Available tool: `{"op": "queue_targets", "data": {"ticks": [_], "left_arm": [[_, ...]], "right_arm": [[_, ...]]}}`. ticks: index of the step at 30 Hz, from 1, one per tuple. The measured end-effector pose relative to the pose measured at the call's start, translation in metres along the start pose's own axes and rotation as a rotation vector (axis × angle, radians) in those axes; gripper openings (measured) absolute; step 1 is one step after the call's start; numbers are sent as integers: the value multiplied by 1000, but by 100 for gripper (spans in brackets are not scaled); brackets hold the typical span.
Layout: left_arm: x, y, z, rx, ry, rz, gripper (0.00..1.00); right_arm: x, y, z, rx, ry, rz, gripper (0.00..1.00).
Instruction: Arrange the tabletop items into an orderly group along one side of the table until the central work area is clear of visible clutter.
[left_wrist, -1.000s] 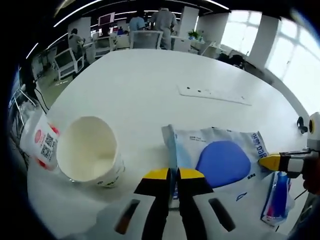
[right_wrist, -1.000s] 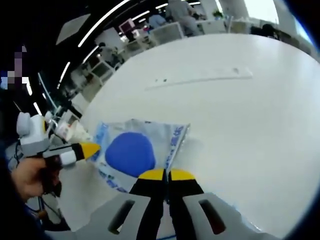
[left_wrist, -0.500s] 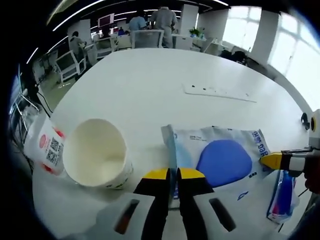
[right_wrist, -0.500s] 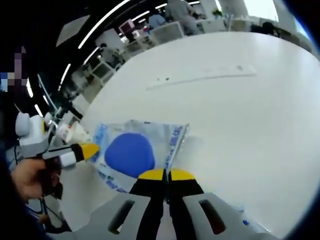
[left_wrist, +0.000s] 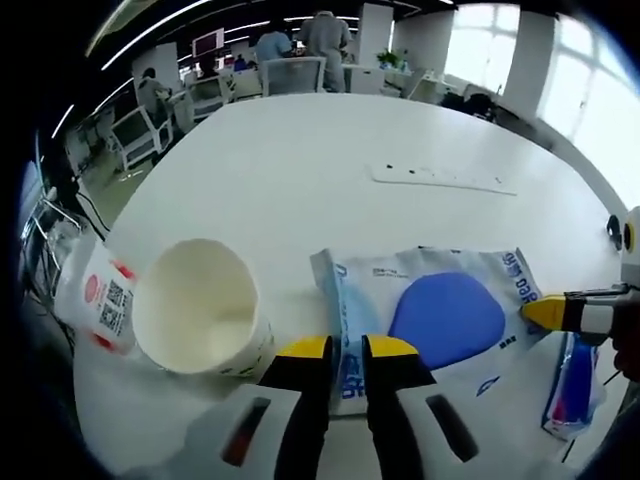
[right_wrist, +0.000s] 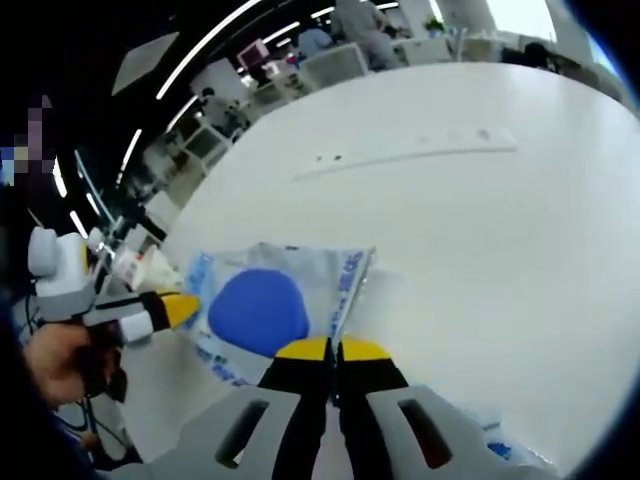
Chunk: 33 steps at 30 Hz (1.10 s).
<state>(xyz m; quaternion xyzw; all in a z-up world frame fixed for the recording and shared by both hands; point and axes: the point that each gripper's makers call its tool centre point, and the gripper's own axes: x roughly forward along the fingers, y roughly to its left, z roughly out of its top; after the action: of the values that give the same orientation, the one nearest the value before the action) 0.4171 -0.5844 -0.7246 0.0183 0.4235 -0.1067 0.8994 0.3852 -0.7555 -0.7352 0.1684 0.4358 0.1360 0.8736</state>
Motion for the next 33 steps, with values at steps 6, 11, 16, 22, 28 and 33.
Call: {"op": "queue_targets", "data": {"ticks": [6,11,16,22,28,33], "left_arm": [[-1,1,0,18,1,5,12],[-2,2,-2,23,7,10,13],[-3,3,-1,37,7,16,15],[-5,2,-2,50,11,17,18],[-8,2,-2,65,17,21,21],[-10,2,0,82,16,24,22]], "right_arm": [[1,-1,0,3,-1,-2,0],[1,-1,0,8,-4,-6,0],[1,0,0,13,-7,-6,0],[0,1,0,-3,-10,-14,2],[-1,3,3,-10,-17,-10,4],[-3,4,3,-25,-21,-10,7]]}}
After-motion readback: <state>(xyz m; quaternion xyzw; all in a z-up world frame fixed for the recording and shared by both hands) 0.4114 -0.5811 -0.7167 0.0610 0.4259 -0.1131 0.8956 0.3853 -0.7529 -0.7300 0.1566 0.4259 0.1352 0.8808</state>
